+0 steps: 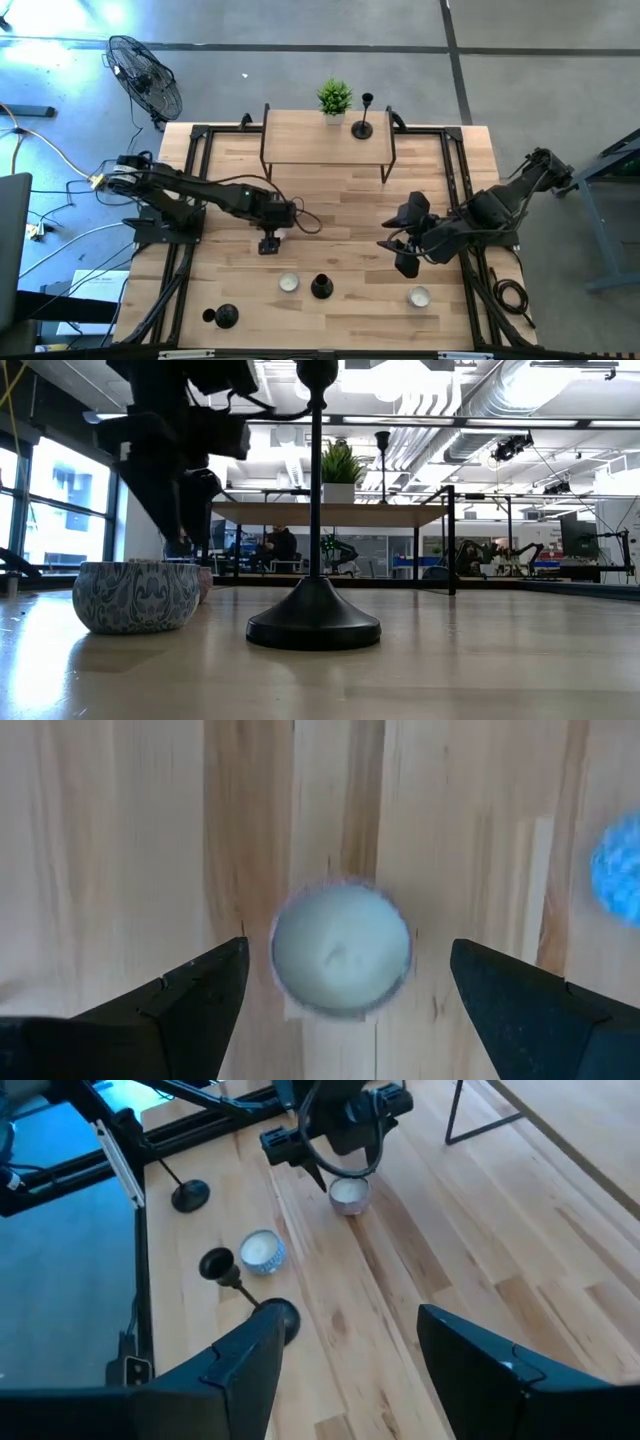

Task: Pick & Place candle stick holders
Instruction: Put the red candle on the shelf

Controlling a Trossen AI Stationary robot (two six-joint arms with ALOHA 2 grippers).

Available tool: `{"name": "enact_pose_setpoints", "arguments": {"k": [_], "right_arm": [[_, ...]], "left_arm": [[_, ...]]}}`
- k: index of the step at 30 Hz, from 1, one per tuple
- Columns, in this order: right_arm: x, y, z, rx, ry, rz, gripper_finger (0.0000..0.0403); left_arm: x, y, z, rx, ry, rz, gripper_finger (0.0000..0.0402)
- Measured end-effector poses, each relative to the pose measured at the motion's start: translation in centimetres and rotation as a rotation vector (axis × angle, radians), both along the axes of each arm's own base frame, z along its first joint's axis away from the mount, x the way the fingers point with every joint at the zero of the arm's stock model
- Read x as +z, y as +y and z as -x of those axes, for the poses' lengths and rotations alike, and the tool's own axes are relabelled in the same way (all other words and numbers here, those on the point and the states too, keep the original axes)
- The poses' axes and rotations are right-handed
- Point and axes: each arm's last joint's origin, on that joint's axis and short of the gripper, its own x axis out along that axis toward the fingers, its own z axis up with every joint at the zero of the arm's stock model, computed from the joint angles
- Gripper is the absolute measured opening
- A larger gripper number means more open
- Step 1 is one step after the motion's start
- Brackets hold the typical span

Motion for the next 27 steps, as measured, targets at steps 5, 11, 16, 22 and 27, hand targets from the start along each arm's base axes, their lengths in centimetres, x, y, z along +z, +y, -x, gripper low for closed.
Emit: {"name": "enact_pose_setpoints", "arguments": {"k": [5,11,16,22,27], "right_arm": [[-0.08,0.07,0.17,0.015,0.016,-0.002,0.0224],[-0.11,0.07,0.19,0.031,0.024,0.009,0.0224],[-0.11,0.07,0.19,0.036,0.026,0.01,0.0224],[-0.11,0.08,0.19,0.039,0.027,0.013,0.0224],[-0.12,0.07,0.19,0.046,0.028,0.021,0.0224]], "left_arm": [[-0.64,0.05,-0.35,0.0,0.017,0.004,0.0342],[-0.52,0.06,-0.39,-0.002,0.006,0.004,0.0342],[-0.54,0.07,-0.37,-0.002,0.009,0.003,0.0342],[-0.54,0.07,-0.38,-0.006,0.008,0.0,0.0342],[-0.55,0.01,-0.36,-0.006,0.011,0.019,0.0342]]}}
